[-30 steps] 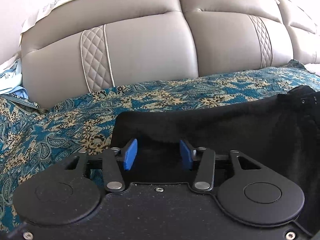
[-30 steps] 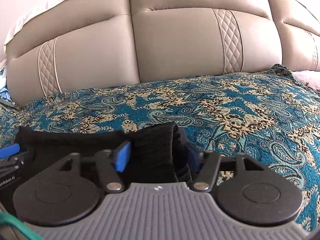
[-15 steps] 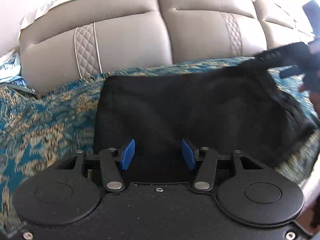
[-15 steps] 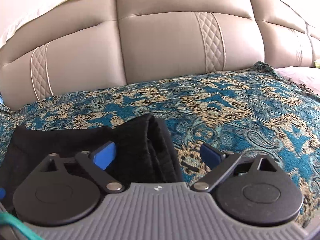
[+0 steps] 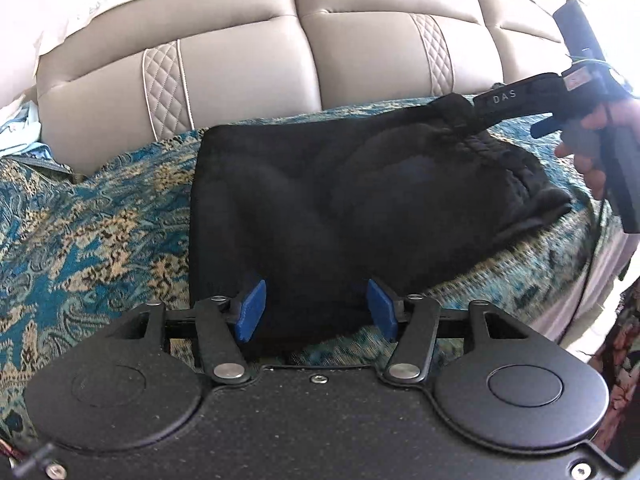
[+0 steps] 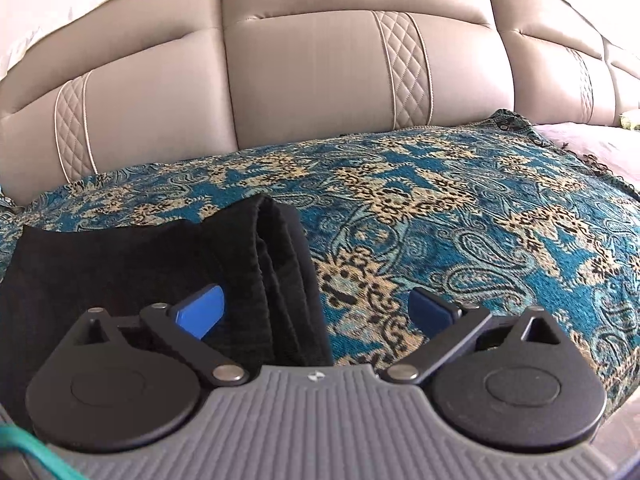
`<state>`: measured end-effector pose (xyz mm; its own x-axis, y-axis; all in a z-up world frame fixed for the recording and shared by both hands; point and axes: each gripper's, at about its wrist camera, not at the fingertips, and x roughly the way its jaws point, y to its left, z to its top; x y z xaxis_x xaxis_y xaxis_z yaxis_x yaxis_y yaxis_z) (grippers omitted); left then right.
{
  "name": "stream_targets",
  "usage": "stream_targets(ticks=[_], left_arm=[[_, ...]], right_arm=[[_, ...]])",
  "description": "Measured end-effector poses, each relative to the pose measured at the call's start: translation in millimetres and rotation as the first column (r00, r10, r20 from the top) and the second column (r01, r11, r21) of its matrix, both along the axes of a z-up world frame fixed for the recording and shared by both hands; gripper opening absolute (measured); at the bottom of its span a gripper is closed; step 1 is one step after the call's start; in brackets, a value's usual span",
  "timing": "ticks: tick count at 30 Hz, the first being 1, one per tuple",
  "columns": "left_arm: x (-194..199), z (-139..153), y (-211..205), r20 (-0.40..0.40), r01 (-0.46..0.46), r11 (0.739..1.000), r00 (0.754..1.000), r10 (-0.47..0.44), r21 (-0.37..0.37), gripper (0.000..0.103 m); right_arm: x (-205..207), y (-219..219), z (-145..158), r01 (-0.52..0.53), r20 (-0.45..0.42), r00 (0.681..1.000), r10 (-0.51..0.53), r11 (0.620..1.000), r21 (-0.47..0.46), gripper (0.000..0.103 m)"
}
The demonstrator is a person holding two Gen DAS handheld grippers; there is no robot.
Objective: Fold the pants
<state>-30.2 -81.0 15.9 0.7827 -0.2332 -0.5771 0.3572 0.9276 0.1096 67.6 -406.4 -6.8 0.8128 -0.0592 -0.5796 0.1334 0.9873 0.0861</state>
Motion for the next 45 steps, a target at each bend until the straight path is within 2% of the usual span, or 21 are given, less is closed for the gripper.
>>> stream_targets(ticks=[5,7,10,12,15,21,25,29,34,36,45], left_arm=[[-10,5,0,-0.019,0.031,0.999,0.999,-0.032,-0.020,0.059],[-8,11,4,-0.018,0.024,0.998,1.000,-0.025,-0.049,0.061],[7,23,16,-0.005,-0.010,0.994,1.000,0.010,-0.113,0.072],[24,29,26,0.007,-0.056,0.989,0.998,0.058,-0.139,0.074],[49,34,37,0.026,-0.115,0.983,0.992,0.120,-0.142,0.074],[104,37,59,0.002,-0.188,0.966,0.981,0.192,-0.178,0.074],[140,34,71,-0.056,-0.230,0.947,0.973,0.223,-0.226,0.073],[170,29,81,-0.120,-0.271,0.922,0.962,0.246,-0.277,0.070],[196,19,89,-0.225,-0.281,0.898,0.951,0.212,-0.339,0.050],[203,15,90,-0.243,-0.279,0.891,0.949,0.199,-0.359,0.049],[225,9,86,-0.242,-0.239,0.888,0.959,0.151,-0.394,0.050]], right_arm=[[-4,-5,-2,0.007,-0.002,1.000,-0.007,1.000,0.014,0.103],[-4,-7,-2,0.001,-0.004,1.000,-0.001,1.000,0.028,0.103],[-2,-13,-4,-0.018,-0.023,1.000,0.021,0.994,0.105,0.103],[1,-19,-7,-0.025,-0.042,0.999,0.033,0.983,0.182,0.103],[6,-21,-11,-0.026,-0.055,0.998,0.039,0.973,0.230,0.103],[17,-10,-15,-0.088,-0.050,0.994,0.097,0.982,0.165,0.103],[25,1,-16,-0.146,-0.041,0.988,0.150,0.986,0.084,0.101],[30,6,-17,-0.187,-0.032,0.981,0.190,0.980,0.064,0.100],[33,10,-16,-0.215,-0.026,0.976,0.216,0.976,0.046,0.096],[34,9,-17,-0.225,-0.022,0.974,0.226,0.973,0.051,0.094],[33,13,-16,-0.257,-0.005,0.966,0.258,0.965,0.051,0.082]])
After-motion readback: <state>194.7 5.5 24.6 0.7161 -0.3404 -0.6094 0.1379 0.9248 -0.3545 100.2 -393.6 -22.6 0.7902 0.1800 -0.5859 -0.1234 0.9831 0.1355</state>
